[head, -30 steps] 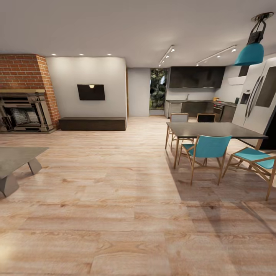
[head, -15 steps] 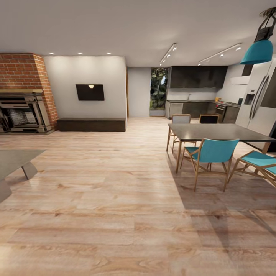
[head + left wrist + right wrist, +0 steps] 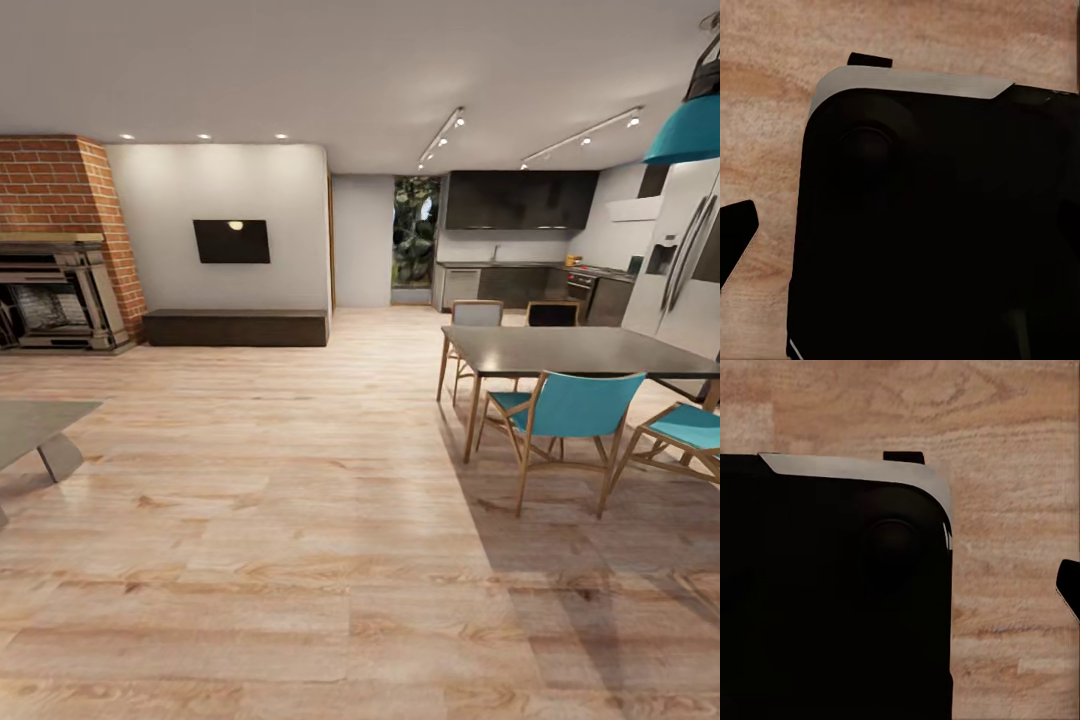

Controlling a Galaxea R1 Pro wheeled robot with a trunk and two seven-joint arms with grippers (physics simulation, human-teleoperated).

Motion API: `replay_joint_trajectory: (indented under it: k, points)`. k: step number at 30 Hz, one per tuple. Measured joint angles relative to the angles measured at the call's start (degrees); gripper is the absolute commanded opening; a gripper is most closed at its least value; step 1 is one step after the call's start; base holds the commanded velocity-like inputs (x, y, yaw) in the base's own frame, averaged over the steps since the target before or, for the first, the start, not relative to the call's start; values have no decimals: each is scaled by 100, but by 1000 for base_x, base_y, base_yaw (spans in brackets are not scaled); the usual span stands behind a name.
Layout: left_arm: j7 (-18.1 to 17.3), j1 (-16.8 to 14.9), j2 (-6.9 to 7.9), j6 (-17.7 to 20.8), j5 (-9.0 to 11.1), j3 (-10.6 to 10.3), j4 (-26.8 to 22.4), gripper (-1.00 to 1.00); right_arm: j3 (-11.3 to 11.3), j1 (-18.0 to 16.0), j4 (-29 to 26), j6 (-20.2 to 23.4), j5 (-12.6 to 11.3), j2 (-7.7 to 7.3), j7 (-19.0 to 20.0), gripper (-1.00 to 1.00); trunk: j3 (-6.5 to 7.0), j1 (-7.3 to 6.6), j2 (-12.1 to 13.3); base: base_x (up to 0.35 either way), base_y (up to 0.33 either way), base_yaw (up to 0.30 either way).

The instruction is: In the kitchen, take the popcorn bag from the countertop, put it into the microwave, and heat it until the popcorn is cooked so the cooked popcorn ends up inside the bag.

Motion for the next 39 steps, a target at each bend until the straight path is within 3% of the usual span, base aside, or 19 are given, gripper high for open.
replay_joint_trajectory:
  k: [39]
  points:
    - [9,0,0,-57,1,0,-1,100,0,0,2,9,-13,-18,5,100,0,0,0,325,4,0]
